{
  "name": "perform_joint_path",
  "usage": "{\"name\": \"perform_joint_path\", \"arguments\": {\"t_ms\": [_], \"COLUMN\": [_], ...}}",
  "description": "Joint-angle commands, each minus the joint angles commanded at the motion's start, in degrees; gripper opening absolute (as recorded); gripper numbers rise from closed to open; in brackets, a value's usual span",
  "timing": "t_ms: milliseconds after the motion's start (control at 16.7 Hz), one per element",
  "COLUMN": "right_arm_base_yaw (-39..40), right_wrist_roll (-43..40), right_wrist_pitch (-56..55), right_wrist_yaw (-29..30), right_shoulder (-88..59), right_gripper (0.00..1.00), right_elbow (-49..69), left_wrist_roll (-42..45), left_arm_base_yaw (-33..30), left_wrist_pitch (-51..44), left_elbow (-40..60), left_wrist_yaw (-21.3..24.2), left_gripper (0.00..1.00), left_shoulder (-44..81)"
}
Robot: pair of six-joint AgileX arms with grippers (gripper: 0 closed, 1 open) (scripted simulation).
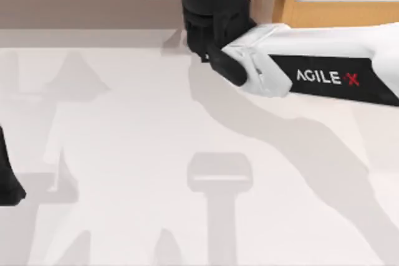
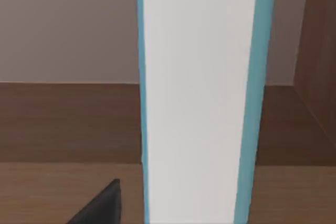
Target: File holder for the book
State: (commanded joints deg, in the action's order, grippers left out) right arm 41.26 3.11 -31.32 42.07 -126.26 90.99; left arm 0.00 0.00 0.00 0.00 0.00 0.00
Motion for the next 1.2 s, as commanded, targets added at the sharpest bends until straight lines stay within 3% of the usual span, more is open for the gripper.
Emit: {"name": "perform_joint_path", "arguments": {"t_ms": [300,1200], "right_arm_base_yaw": [0.03,-1.50], "right_wrist_roll": [-3.09,-3.59], "right_wrist_pitch": [-1.70,0.92], "right_wrist_yaw": [1.07,-0.30], "right_shoulder": [-7.63,-11.99], "right_gripper": [1.00,1.00], "right_elbow": [9.73,17.18], "left_wrist_roll": [0.00,0.00], "left_arm_base_yaw": [0.00,0.00], "left_wrist_pitch": [0.00,0.00], "left_elbow": [0.00,0.00], "left_wrist_yaw": [0.00,0.00], "left_gripper": [1.00,1.00], "left_shoulder": [0.00,0.00]}}
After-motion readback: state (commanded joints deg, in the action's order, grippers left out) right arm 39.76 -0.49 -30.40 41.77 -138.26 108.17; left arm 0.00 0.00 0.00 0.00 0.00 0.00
